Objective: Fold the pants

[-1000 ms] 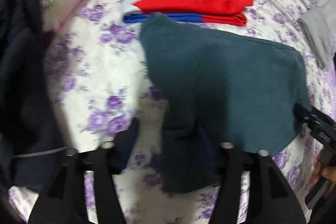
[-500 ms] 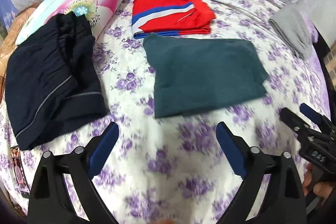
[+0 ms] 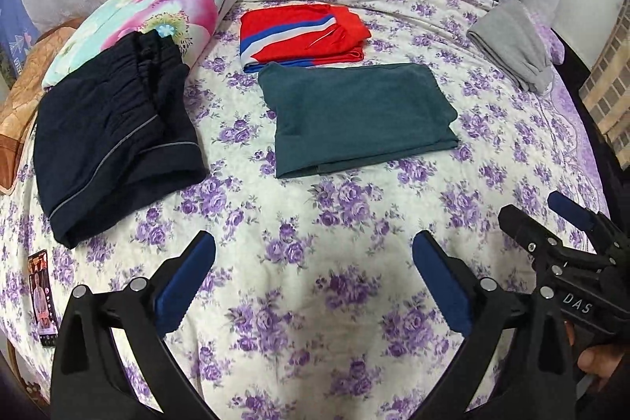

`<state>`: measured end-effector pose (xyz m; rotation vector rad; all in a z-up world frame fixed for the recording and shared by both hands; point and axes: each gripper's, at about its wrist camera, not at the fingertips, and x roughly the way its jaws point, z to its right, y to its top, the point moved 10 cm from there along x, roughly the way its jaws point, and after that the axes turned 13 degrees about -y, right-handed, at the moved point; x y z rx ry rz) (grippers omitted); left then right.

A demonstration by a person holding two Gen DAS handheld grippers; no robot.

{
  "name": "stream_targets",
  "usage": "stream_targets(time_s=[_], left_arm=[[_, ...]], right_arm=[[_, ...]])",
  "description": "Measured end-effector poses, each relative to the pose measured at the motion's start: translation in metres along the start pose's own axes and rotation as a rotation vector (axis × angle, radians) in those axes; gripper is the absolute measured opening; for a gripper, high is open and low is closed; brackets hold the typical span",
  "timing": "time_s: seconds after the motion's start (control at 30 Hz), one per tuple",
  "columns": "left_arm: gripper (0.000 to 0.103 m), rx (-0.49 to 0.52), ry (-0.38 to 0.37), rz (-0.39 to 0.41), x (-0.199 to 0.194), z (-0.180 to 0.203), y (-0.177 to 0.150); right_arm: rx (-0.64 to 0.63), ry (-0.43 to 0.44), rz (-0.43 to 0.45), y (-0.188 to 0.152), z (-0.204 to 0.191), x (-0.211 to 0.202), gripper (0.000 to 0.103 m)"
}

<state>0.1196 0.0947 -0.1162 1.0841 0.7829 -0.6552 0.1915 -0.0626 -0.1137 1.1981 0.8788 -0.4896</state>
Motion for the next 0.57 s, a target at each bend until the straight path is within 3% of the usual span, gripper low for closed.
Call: stream_targets(time_s=[0.57], left_arm=[[0.098, 0.007, 0.045, 0.027, -0.026, -0.003, -0.016]], right_arm=[[-0.011, 0.023, -0.022, -0.022, -0.017, -0.016, 0.099]])
